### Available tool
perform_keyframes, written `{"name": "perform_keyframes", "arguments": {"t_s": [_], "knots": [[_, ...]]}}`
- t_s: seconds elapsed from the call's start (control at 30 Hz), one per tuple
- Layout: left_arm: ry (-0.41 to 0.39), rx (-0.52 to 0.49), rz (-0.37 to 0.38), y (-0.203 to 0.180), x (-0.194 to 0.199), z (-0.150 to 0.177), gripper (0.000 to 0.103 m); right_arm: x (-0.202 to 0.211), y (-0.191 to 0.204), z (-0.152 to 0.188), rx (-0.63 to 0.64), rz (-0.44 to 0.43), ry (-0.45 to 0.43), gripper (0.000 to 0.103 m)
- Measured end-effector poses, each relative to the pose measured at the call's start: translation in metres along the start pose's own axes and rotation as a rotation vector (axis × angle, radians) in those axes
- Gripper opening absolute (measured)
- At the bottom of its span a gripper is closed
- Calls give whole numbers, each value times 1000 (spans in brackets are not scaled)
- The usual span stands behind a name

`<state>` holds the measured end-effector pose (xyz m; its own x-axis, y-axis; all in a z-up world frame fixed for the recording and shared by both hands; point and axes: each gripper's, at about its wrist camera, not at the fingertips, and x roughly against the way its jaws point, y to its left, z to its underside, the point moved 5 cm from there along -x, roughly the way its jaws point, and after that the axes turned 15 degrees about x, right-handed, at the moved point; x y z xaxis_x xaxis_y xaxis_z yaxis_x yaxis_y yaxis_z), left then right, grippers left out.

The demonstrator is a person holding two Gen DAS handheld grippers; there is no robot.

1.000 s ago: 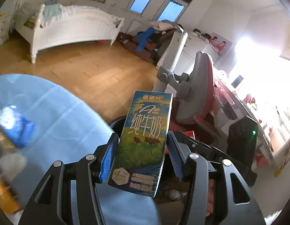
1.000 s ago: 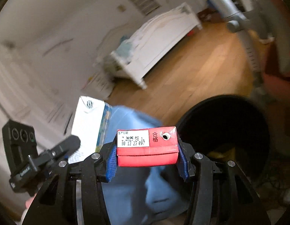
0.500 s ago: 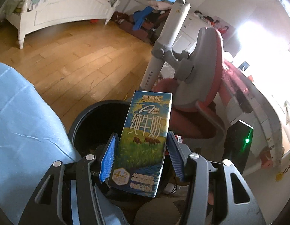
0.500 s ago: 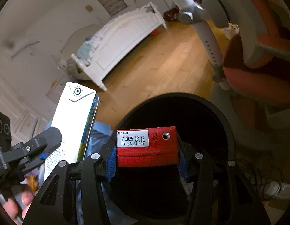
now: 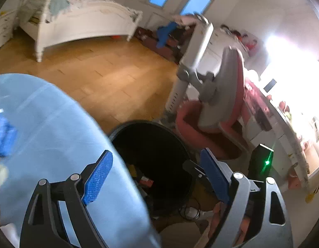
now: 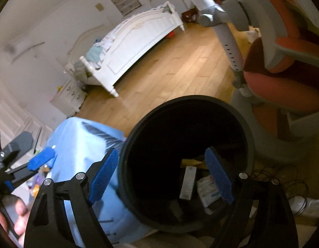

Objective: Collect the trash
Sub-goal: 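Grasp a red milk carton with left tool while right grasps beige snack stick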

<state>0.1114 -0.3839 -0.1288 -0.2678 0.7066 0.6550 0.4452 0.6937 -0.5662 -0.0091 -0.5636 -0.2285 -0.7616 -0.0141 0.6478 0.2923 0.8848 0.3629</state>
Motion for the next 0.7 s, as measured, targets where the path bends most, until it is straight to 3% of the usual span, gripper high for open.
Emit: {"name": "perform_keyframes", "arguments": {"t_s": [0.2, 0.33, 0.43, 0.53, 0.6, 0.7], "knots": [[-141, 100, -84, 59, 79, -12, 92, 0, 79, -11, 150, -93, 19, 85], [-251, 204, -224, 133, 148, -15, 92, -6, 163, -24, 313, -213, 46, 85], [-315, 356, -301, 200, 194, -16, 92, -9, 229, -35, 452, -286, 53, 85], [-337, 536, -335, 263, 224, -14, 92, -20, 311, -45, 599, -375, 93, 85], [-333, 626, -306, 290, 232, -13, 92, -33, 367, -51, 652, -465, 147, 84], [-319, 711, -248, 313, 231, -14, 91, -62, 440, -55, 781, -463, 215, 72]]}}
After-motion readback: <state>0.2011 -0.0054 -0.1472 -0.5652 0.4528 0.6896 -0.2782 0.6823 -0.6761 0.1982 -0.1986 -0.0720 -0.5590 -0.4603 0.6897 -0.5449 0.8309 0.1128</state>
